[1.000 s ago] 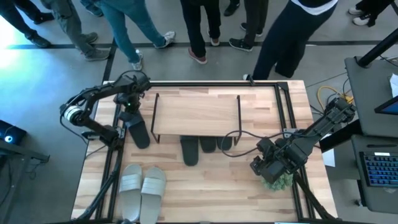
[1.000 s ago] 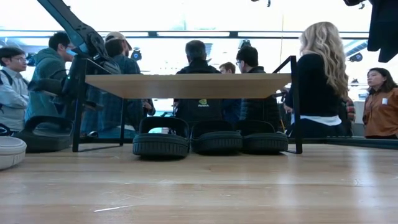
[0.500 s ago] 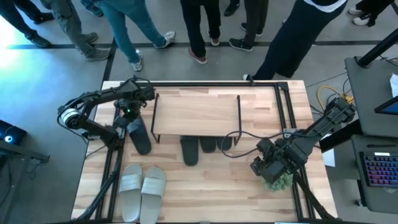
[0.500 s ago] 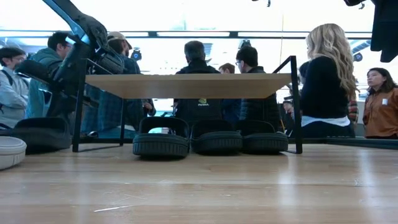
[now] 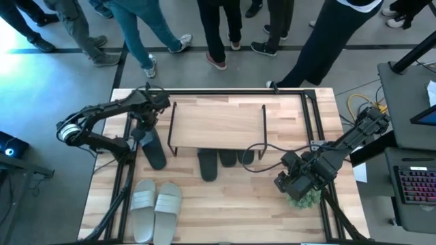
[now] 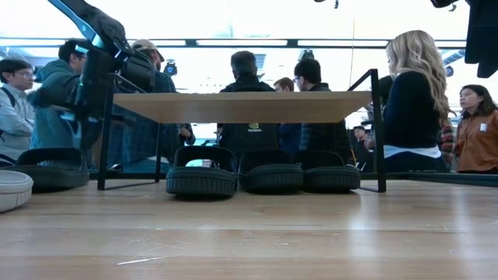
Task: Pick and place slides into the shelf
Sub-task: Adjust the black slide
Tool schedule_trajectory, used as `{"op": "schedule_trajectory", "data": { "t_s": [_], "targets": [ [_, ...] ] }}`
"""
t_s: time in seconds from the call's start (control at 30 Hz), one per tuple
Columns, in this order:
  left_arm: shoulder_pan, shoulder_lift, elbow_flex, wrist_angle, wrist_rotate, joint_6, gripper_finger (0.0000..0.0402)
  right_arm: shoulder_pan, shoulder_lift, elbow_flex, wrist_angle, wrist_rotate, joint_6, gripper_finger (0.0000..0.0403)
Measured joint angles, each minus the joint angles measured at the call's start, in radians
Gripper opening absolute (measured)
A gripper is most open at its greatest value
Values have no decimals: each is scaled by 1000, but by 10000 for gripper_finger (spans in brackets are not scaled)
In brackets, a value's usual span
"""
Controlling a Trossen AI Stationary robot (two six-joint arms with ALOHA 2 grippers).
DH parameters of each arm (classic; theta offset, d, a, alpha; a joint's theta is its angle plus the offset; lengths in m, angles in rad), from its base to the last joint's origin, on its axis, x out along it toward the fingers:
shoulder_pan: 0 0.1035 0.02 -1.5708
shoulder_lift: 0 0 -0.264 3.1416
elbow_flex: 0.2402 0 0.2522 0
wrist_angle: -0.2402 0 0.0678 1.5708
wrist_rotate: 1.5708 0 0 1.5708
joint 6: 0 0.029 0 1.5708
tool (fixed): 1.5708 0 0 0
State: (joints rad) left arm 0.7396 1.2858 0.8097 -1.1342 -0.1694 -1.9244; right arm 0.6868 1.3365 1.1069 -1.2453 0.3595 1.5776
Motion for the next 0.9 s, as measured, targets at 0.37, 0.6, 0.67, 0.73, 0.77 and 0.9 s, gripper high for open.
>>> {"op": "schedule_trajectory", "data": {
  "t_s": [0.37,0.6,0.67,0.73,0.77,0.9],
  "targets": [
    [85,63,-45,71,-1,5,6,0,0,0,1,-22,18,238],
    [-32,60,-132,68,106,-10,6,0,0,0,0,-28,16,238],
    [-75,56,-159,70,129,-13,6,0,0,0,0,-29,10,238],
    [-111,47,-174,75,135,-15,6,0,0,0,-1,-30,-7,238],
    [-125,43,-175,69,153,-16,6,0,0,0,0,-30,-13,238],
    [-139,16,-155,82,165,-16,6,0,0,0,-1,-30,-19,238]
  ]
}}
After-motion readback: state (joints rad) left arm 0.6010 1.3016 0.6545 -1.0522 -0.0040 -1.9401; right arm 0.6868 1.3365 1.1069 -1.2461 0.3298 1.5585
